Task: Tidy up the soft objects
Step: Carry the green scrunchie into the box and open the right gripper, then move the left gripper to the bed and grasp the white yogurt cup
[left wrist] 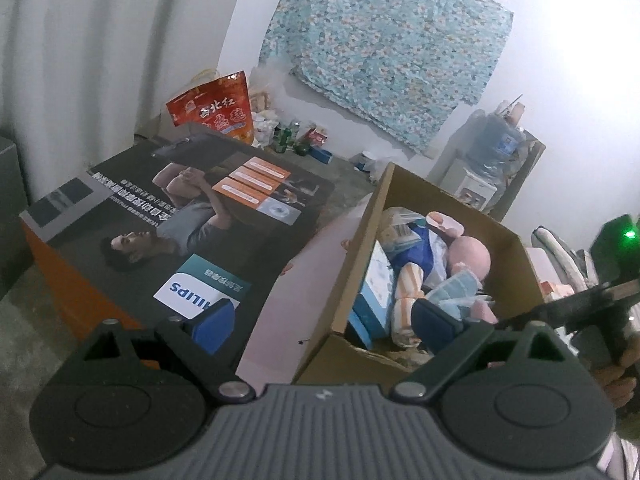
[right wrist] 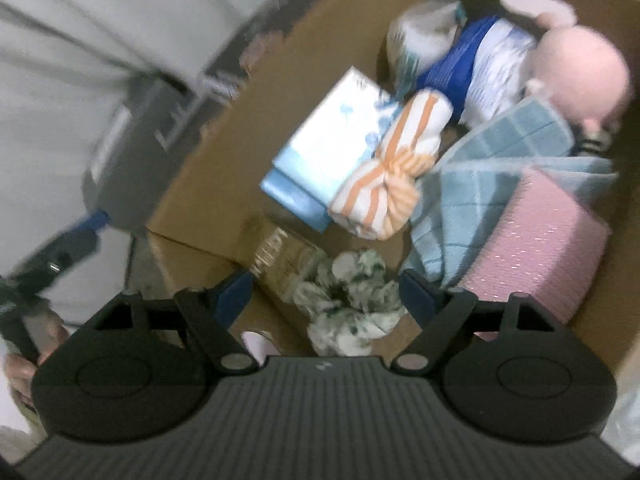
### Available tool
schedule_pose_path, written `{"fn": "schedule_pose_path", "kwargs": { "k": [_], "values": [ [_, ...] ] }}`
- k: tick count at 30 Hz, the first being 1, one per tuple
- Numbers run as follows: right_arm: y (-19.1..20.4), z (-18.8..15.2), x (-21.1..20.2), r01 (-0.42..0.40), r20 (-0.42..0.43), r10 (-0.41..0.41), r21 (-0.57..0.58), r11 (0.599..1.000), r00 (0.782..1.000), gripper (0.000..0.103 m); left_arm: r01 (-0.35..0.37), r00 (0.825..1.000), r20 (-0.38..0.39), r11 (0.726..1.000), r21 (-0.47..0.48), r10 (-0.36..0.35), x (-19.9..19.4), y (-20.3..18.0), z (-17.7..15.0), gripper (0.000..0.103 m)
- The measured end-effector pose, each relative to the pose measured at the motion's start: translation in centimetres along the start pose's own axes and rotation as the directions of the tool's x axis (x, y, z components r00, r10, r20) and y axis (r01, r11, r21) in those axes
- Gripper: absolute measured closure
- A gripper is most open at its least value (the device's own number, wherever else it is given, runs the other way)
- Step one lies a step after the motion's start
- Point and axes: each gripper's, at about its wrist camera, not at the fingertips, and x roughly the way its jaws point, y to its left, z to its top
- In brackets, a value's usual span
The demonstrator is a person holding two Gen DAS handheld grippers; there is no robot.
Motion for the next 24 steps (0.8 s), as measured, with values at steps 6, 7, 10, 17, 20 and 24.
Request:
{"fn": "schedule_pose_path", "kwargs": {
  "k": [6, 7, 10, 17, 20, 24],
  "values": [
    [-1.9, -4.7, -6.8, -0.113, 0.252, 0.094, 0.065, 0.991, 0.963, 0.021, 0.033, 0.999, 0.017, 0.998, 0.055, -0.034, -1.2, -2.1, 0.2, 0.004],
    [-2.4, -5.9, -8.1, -0.128, 0.294, 0.1, 0.075, 0.989, 0.95, 0.02, 0.046, 0.999, 0.021, 0.996, 0.073, -0.047, -1.4, -2.7, 0.3, 0.001],
    [-4.0, -10.1, -10.6, -0.137, 0.401, 0.075, 0.129, 0.982, 0.913, 0.02, 0.092, 0.995, 0.015, 0.987, 0.132, -0.094, -1.5, -4.7, 0.5, 0.0],
    [-8.7, -19.9, -15.1, -0.161, 0.589, -0.042, 0.289, 0.944, 0.807, 0.019, 0.233, 0.972, -0.081, 0.927, 0.294, -0.219, 0.2, -11.7, 0.9, 0.0],
    [-11.0, -23.7, -16.7, -0.192, 0.654, -0.104, 0.364, 0.911, 0.749, 0.019, 0.284, 0.958, -0.142, 0.893, 0.349, -0.25, 1.6, -15.2, 0.8, 0.0],
    [-13.4, -27.0, -17.9, -0.222, 0.705, -0.164, 0.422, 0.879, 0.689, 0.019, 0.347, 0.934, -0.225, 0.851, 0.394, -0.277, 4.0, -19.7, 1.0, 0.0]
  ]
}}
